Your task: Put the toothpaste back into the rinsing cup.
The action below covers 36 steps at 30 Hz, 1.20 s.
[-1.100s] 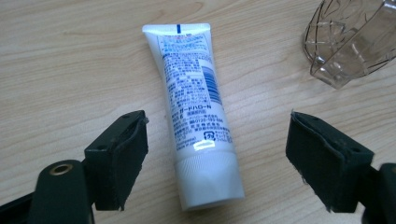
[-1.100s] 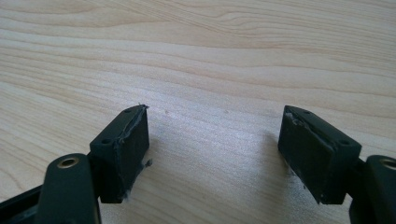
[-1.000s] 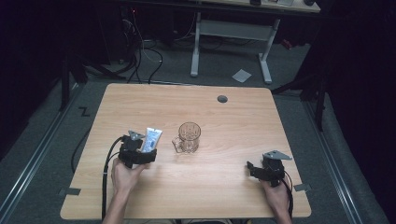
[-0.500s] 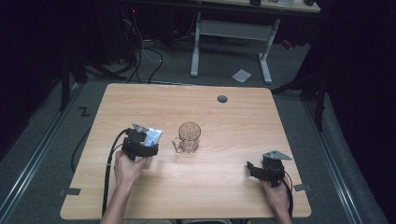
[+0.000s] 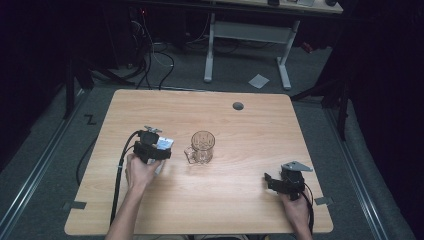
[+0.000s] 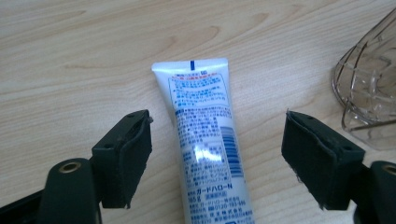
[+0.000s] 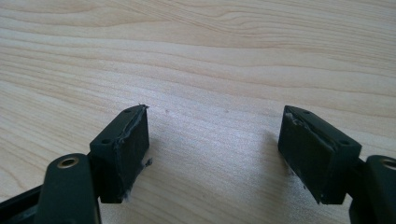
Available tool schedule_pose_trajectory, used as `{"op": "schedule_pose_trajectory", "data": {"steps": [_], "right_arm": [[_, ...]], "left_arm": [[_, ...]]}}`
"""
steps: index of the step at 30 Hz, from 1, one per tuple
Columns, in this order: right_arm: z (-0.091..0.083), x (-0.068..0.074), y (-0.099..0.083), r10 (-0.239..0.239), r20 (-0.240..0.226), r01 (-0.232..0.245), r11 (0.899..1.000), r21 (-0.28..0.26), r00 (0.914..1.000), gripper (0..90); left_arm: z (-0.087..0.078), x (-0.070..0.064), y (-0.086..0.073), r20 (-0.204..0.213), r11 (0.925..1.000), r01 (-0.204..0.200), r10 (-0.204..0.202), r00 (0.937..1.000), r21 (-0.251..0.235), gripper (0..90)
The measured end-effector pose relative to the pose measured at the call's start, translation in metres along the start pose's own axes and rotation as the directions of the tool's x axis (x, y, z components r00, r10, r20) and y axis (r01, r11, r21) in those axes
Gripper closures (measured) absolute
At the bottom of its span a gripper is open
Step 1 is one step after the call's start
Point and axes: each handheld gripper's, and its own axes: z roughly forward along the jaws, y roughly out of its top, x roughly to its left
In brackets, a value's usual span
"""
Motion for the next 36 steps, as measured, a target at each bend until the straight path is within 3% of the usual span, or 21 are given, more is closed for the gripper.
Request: {"op": "schedule_pose_trajectory", "data": {"steps": [9,23,36], "right_arm": [[0.000,0.000,0.000,0.001,0.001,-0.001,1.000,0.001,1.0000,24.6],[0.000,0.000,0.000,0.002,0.001,-0.002,1.000,0.001,1.0000,24.6],[0.000,0.000,0.000,0.002,0.001,-0.002,1.000,0.001,1.0000,24.6]], "left_arm": [[0.019,-0.006,0.013,-0.030,0.9991,-0.014,0.015,0.9994,0.040,26.6],[0.035,-0.001,0.013,-0.031,0.9940,0.027,-0.024,0.9992,0.106,28.1],[0.048,0.001,0.011,-0.034,0.9895,0.025,-0.021,0.9992,0.142,32.3]]}}
